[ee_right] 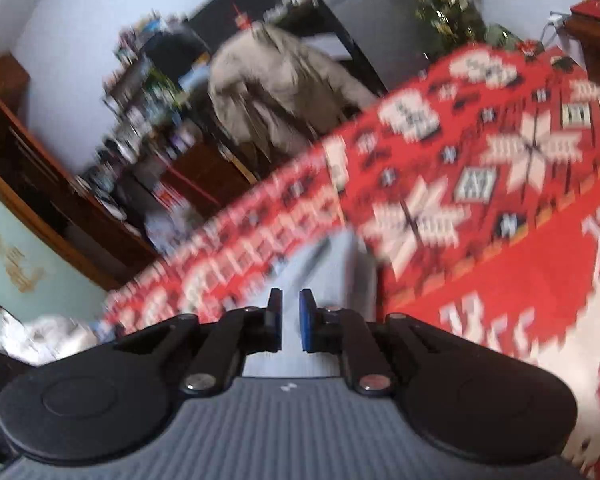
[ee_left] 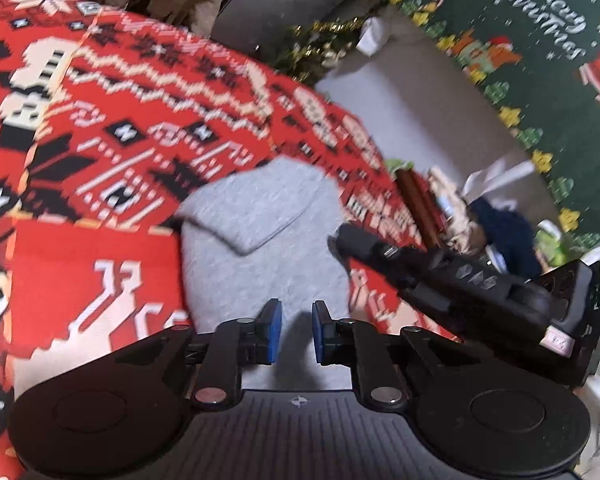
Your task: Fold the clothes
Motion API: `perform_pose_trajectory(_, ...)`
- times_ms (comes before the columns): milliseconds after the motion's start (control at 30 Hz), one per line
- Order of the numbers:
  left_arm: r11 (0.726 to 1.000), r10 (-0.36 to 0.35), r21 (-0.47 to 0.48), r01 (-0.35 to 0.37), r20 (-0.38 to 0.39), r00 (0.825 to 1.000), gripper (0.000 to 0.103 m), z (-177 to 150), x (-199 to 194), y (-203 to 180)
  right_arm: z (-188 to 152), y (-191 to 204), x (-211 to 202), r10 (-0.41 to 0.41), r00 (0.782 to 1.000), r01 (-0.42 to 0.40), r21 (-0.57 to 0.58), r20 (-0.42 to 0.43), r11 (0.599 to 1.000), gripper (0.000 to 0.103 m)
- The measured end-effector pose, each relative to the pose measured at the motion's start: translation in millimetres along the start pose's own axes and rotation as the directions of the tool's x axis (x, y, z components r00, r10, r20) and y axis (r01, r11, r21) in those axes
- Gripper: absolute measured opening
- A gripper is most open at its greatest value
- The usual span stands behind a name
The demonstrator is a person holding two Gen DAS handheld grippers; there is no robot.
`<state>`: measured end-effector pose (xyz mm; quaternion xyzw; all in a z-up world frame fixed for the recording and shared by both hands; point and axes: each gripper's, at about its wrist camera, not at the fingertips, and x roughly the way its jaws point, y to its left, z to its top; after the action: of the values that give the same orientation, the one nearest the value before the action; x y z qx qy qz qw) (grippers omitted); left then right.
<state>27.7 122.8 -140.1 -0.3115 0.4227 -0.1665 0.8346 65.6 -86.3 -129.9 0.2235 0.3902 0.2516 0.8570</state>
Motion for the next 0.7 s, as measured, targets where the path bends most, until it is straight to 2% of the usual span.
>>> perform_pose_trajectory(67, 1.0, -0.008, -0.014, 0.007, -0.016, 1.0, 0.014, -0.3, -2.3, 2.8, -8.7, -1.5, 2.9, -0.034, 0.999, 0.034, -0.008, -0.008, 0.999, 0.004)
perform_pose_trajectory(167, 0.999, -0.014, -0.033, 0.013, -0.024, 1.0, 0.014, -0.9, -11.1, 5.9, -10.6, -0.7, -6.8, -0.064, 0.998, 0.064, -0.015, -0.016, 0.998, 0.003)
perform_pose_trajectory(233, 1.0, -0.009, -0.024, 0.009, 0.0, 1.0, 0.014, -1.0, -20.3, 3.1, -12.8, 5.3, -19.5, -0.087, 0.996, 0.086, -0.04, -0.011, 0.995, 0.011)
perform_pose_trajectory(333, 0.999, -0.043, -0.011, 0.043, 0.043, 0.998, 0.014, 2.2, -31.4, -2.2, -18.5, 19.1, -37.7, -0.078, 0.997, 0.078, -0.08, 0.005, 0.994, 0.011)
perform_pose_trajectory(400, 0.997, -0.071, -0.007, 0.071, 0.033, 0.997, 0.014, 0.0, -30.1, -4.4, -22.7, 30.7, -37.5, -0.074, 0.997, 0.07, -0.116, -0.029, 0.991, 0.011)
perform_pose_trajectory(500, 1.0, -0.009, 0.027, 0.011, -0.046, 0.999, 0.014, -7.7, -16.1, -7.9, -30.5, 44.5, -30.6, -0.089, 0.991, 0.073, -0.161, -0.098, 0.984, 0.01)
perform_pose_trajectory(567, 0.998, 0.041, 0.048, -0.036, -0.096, 0.994, 0.002, -14.0, -8.9, -7.7, -41.0, 39.6, -22.7, -0.132, 0.982, 0.111, -0.152, -0.138, 0.982, 0.006)
perform_pose_trajectory(700, 0.999, 0.04, 0.033, -0.036, -0.099, 0.994, 0.003, -17.4, -20.2, -6.0, -46.1, 36.5, -42.8, -0.14, 0.979, 0.122, -0.12, -0.15, 0.985, 0.006)
